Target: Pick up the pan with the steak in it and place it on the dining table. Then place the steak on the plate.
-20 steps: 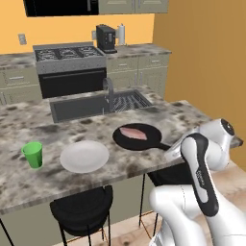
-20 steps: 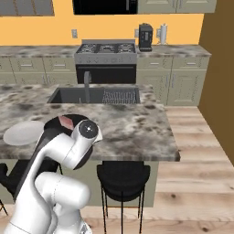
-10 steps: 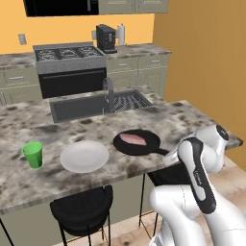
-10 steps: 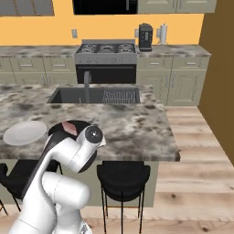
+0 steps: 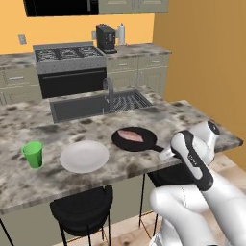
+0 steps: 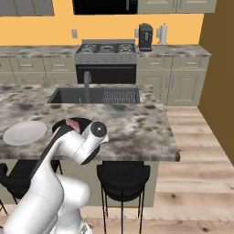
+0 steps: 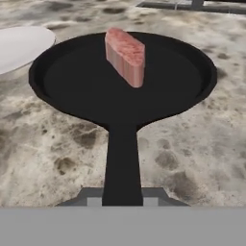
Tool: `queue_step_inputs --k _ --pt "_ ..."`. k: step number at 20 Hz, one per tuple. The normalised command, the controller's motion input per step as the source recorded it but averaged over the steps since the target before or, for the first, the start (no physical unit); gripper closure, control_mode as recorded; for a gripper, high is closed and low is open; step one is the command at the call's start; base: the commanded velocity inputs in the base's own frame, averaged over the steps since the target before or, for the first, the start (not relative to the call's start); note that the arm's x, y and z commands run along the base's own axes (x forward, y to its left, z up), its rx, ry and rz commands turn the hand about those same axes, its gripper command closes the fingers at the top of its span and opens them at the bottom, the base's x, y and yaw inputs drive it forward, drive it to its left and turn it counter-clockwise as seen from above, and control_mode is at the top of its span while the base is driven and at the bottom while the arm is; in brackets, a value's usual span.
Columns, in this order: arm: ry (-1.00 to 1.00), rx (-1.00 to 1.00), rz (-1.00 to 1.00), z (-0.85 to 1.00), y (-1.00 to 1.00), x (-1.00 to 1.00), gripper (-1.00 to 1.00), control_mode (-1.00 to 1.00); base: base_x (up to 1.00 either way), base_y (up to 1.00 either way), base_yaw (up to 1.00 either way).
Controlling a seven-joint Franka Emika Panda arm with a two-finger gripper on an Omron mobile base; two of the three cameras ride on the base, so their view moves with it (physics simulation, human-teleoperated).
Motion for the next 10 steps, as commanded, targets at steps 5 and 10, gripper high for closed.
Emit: queue_step_inputs --k 5,10 --pt "0.0 0.0 -0.02 -0.64 0.32 0.25 1.0 -1.0 0.0 0.0 0.0" --pt "-0.01 -0.01 0.0 -0.29 0.11 0.02 1.0 -1.0 0.0 0.0 0.0"
